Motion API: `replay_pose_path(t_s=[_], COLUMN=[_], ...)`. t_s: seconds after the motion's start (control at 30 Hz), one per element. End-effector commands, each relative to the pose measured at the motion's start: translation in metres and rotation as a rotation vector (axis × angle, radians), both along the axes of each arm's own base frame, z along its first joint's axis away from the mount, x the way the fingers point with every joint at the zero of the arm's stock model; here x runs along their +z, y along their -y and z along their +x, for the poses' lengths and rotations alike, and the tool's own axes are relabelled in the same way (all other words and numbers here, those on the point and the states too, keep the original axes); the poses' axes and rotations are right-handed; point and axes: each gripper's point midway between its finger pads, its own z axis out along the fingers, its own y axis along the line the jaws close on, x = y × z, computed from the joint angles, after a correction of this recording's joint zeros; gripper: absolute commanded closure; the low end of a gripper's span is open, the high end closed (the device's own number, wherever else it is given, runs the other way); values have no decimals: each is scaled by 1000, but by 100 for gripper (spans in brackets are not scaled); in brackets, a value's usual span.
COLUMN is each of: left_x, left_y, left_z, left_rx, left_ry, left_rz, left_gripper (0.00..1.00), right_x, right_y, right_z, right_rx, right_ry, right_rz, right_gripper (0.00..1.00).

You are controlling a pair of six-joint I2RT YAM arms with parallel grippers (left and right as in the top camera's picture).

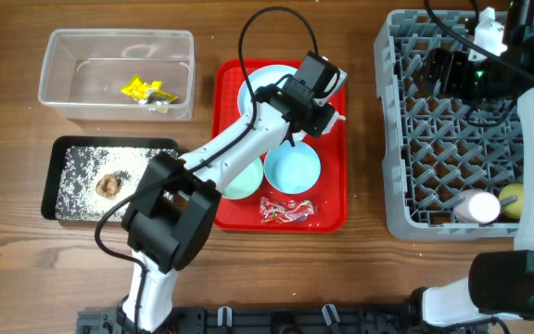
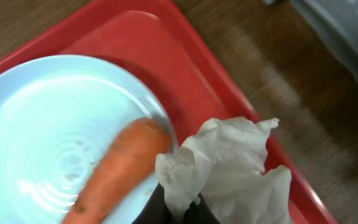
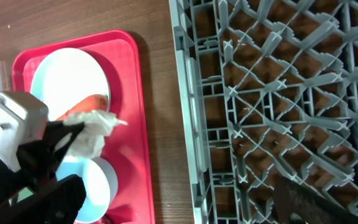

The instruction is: Sort waste into correct bins and load items into the dishwasher rack

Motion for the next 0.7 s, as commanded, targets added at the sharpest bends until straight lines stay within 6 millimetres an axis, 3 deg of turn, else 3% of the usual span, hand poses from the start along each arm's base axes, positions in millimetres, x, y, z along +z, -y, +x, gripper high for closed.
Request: replay_pose_path(t_s=[0.0, 0.07, 0.1, 0.2, 0.33, 0.37, 0.4, 0.43, 0.47, 0.57, 0.67], left_x=[64, 98, 103, 85, 59, 55, 51, 50, 49, 47, 66], left_y=[-52, -101, -138, -234, -298, -312, -321, -322, -321, -306, -265], left_z=[43, 76, 94, 123, 134, 134, 132, 131, 129, 123, 105], left_rx=[192, 302, 376, 553, 671, 711, 731, 733, 732, 703, 618], left_ry=[135, 206, 227, 199, 137, 125, 113, 105, 100, 75, 62], left_rz=[-37, -79, -83, -58, -85, -91, -87, -84, -82, -71, -65], left_gripper=[96, 96, 96, 96, 95, 77, 33, 14, 3, 0, 0], right_x=[-6, -6, -6, -6, -6, -6, -6, -6, -6, -6, -6], right_y=[0, 0, 0, 0, 0, -1, 0, 0, 0, 0, 0], right_z=[-1, 0, 0, 0, 0, 0, 0, 0, 0, 0, 0], right_rx=[19, 20, 20, 19, 19, 19, 19, 19, 19, 19, 19], right_ry=[-17, -16, -16, -16, -15, -15, -15, -15, -15, -15, -15], right_rz=[-8, -8, -8, -8, -8, -7, -8, -8, -7, -8, -8], right_gripper=[0, 0, 0, 0, 0, 0, 0, 0, 0, 0, 0])
